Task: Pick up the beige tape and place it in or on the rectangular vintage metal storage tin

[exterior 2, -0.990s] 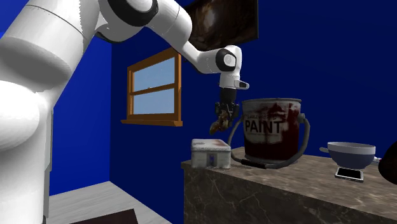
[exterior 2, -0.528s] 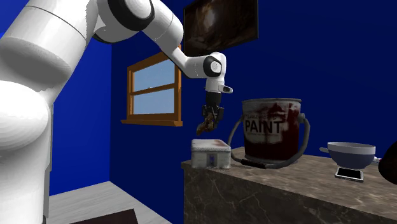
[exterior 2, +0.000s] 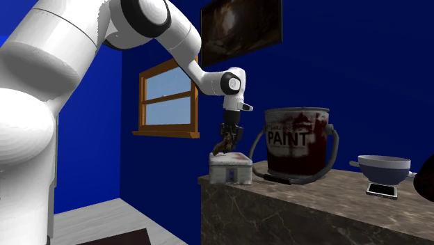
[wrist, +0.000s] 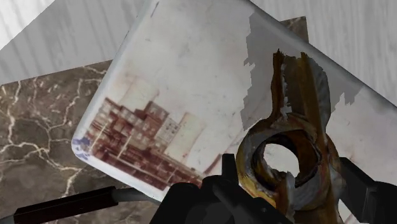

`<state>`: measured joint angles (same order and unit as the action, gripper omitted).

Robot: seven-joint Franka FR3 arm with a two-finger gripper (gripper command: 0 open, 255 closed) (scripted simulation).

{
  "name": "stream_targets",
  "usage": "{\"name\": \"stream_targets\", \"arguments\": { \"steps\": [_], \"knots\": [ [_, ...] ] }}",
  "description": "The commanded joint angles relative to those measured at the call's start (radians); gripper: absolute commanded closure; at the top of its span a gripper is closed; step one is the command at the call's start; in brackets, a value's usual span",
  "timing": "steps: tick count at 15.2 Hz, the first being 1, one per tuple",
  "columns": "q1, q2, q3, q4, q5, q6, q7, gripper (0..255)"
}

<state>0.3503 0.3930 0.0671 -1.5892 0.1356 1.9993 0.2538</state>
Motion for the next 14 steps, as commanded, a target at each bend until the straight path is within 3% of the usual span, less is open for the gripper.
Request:
{"name": "stream_targets", "arguments": {
  "steps": [1, 9, 10, 14],
  "knots": [
    [-0.001, 0.005, 0.0, -0.019, 0.001, 0.024, -0.004, 255],
    [-0.001, 0.008, 0.0, -0.025, 0.001, 0.034, -0.006, 255],
    [-0.001, 0.005, 0.0, -0.031, 0.002, 0.036, -0.006, 0],
    [-0.002, 0.007, -0.001, -0.029, 0.002, 0.036, -0.008, 0]
  ]
}}
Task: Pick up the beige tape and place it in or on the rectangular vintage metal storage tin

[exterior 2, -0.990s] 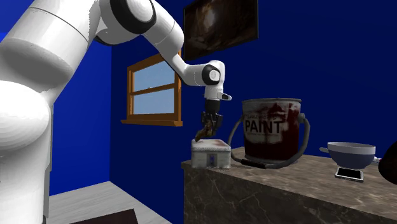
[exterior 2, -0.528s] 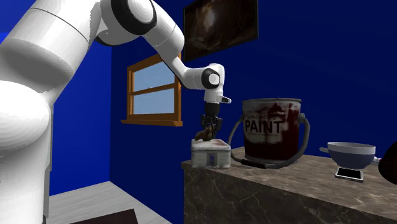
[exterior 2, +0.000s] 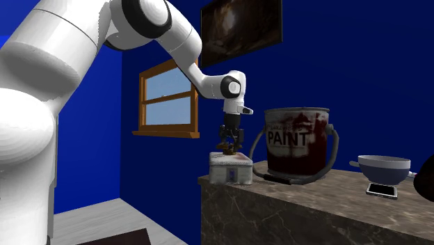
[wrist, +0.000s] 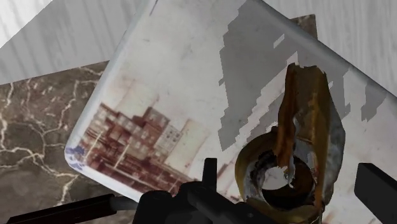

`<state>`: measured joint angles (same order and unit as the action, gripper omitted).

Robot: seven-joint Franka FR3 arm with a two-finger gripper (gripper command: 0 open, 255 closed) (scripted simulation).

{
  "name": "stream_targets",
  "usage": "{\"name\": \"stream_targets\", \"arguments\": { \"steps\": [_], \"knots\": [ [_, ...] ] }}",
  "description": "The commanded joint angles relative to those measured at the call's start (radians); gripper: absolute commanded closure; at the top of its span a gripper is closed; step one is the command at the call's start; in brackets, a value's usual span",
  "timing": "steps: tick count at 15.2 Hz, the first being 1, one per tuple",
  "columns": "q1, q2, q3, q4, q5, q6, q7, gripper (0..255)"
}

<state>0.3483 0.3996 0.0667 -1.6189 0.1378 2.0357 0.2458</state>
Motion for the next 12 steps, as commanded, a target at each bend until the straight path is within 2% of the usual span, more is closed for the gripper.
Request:
{"name": "stream_targets", "arguments": {
  "steps": [1, 5, 12],
  "knots": [
    [0.001, 0.002, 0.0, 0.005, -0.001, -0.003, 0.002, 0],
    [-0.008, -0.032, -0.003, 0.083, -0.003, -0.115, 0.005, 0],
    [-0.008, -0.032, -0.003, 0.083, -0.003, -0.115, 0.005, 0]
  ]
}}
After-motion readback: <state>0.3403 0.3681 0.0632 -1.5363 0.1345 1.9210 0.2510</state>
